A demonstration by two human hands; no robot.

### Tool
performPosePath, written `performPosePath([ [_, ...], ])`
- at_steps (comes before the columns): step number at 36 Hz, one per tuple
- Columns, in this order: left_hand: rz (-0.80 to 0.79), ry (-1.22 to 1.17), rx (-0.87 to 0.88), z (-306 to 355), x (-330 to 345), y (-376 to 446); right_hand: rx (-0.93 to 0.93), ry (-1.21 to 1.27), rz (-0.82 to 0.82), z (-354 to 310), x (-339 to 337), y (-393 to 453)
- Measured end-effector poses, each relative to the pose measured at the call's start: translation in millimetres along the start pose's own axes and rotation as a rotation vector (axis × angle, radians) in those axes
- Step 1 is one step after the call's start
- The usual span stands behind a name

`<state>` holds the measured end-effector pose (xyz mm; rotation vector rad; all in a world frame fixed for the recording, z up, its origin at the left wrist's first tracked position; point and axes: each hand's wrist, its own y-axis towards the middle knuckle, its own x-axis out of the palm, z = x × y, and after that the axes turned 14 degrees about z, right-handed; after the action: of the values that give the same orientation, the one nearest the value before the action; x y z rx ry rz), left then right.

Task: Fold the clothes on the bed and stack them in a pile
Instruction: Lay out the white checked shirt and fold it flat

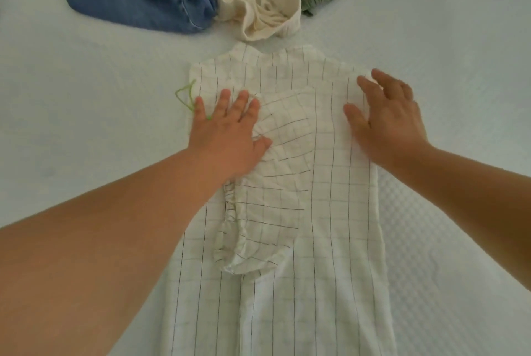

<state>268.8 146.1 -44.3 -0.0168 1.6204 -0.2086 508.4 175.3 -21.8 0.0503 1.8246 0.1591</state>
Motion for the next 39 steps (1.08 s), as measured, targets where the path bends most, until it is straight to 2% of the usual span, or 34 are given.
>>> performPosePath([
  [2,0.074,-0.034,-0.011,7,-7,-9,0.065,0.068,0.011,-8,-6,-30],
  [5,0.158,-0.188,0.024,25,-16,-38,0.374,0.165,-0.076,-12,-9,-60],
  [8,0.109,-0.286,0.108,46,-13,-71,0.691,0.362,-0.105,-14,-12,-47],
  [10,0.052,-0.310,0.132,55,-4,-85,0.840,0.470,-0.137,-13,-14,-28],
  [13,0.032,-0.316,0.126,59,9,-91,0.993,0.576,-0.169,-7,-16,-9],
  [15,0.057,-0.301,0.125,59,15,-91,1.029,0.625,-0.174,0,-14,-5],
  [20,0.046,-0.220,0.124,64,21,-90,0.822,0.562,-0.166,12,-14,-14],
  [25,-0.032,-0.240,0.124,64,8,-89,0.755,0.489,-0.020,3,-19,-38],
  [29,0.027,-0.313,0.097,63,-11,-122,0.714,0.460,-0.051,-8,-29,-96],
  [32,0.059,-0.317,0.150,64,-19,-173,0.393,0.306,-0.063,-17,-47,-153],
  [35,-0.081,-0.242,0.217,67,-13,-231,-0.030,0.074,-0.240,-14,-56,-210],
  [37,-0.184,-0.168,0.177,65,-6,-263,-0.129,-0.042,-0.415,-1,-58,-245],
  [39,-0.222,-0.108,0.107,62,-1,-288,-0.143,-0.100,-0.514,13,-63,-275],
])
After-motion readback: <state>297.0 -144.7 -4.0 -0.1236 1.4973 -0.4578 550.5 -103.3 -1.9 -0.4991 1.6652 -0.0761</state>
